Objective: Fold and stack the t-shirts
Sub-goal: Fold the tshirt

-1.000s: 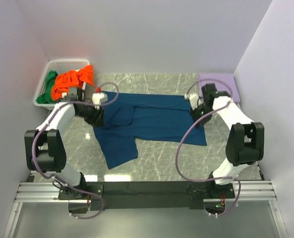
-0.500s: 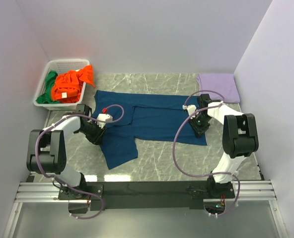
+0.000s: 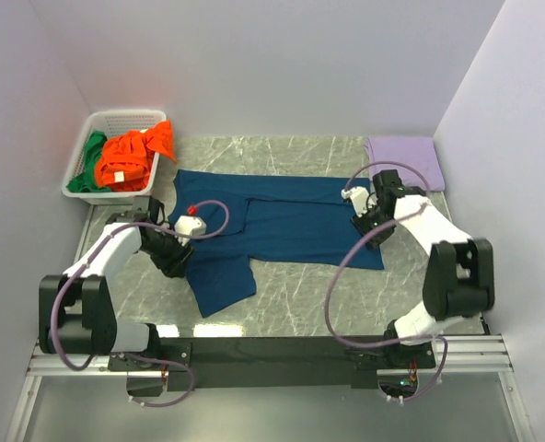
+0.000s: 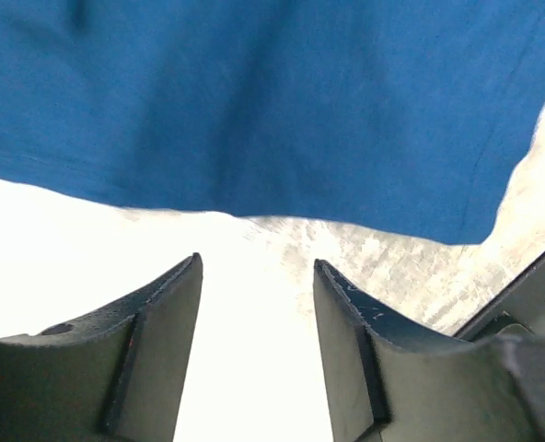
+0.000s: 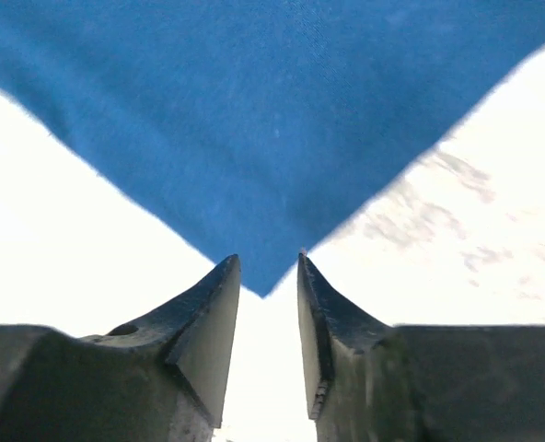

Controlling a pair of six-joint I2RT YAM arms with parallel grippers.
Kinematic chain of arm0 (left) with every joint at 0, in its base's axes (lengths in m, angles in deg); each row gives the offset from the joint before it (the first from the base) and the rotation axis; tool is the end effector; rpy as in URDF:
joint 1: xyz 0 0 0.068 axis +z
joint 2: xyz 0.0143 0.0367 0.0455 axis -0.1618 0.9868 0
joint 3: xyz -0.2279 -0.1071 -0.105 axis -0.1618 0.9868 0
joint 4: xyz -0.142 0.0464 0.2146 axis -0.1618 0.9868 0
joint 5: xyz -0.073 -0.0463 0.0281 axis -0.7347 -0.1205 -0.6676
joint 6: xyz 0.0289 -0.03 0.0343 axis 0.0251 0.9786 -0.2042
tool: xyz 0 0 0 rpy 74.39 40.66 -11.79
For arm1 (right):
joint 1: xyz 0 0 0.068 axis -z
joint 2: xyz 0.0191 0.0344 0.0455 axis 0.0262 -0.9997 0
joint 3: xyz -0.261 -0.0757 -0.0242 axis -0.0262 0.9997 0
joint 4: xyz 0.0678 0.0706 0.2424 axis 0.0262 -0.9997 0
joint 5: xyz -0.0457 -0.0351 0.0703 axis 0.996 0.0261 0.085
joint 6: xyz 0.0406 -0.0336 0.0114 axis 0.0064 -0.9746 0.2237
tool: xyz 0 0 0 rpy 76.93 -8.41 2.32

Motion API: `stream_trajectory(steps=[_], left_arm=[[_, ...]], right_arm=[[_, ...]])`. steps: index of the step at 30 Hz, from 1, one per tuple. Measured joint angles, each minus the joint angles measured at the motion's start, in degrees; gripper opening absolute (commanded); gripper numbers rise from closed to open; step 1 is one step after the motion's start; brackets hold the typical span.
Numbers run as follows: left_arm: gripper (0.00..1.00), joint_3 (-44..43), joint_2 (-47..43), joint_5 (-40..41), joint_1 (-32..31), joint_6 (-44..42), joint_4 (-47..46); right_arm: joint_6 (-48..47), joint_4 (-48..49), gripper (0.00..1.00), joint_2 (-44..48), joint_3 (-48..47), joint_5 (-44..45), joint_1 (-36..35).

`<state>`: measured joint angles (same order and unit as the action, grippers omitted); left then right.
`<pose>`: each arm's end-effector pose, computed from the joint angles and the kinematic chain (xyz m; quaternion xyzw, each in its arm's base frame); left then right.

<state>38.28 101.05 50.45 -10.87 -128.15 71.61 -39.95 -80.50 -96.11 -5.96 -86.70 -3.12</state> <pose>0.2236 -0.0204 0.1903 0.3908 0.8928 -0.1571 0.1600 0.2914 0.0295 0.2015 -0.3556 0.9227 0.0468 0.1416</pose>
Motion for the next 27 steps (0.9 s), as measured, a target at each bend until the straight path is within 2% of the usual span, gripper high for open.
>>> stream_trajectory(steps=[5, 18, 23, 27], left_arm=[[0.58, -3.3, -2.9, -2.8, 0.0, -1.9, 0.9], [0.61, -3.4, -2.4, -5.0, 0.0, -3.9, 1.2], [0.61, -2.5, -1.5, -5.0, 0.0, -4.9, -0.1], [0.61, -0.7, -1.4, -5.0, -0.8, -6.6, -1.2]], right_arm=[[-3.8, -0.4, 0.41, 7.3, 2.2, -0.3, -0.2], [-10.5, 4.1, 0.45, 7.0, 16.7, 4.2, -3.5], [-11.1, 5.7, 0.38, 6.6, 17.5, 6.1, -3.8], [-11.2, 6.3, 0.22, 6.4, 17.5, 7.0, -3.9]])
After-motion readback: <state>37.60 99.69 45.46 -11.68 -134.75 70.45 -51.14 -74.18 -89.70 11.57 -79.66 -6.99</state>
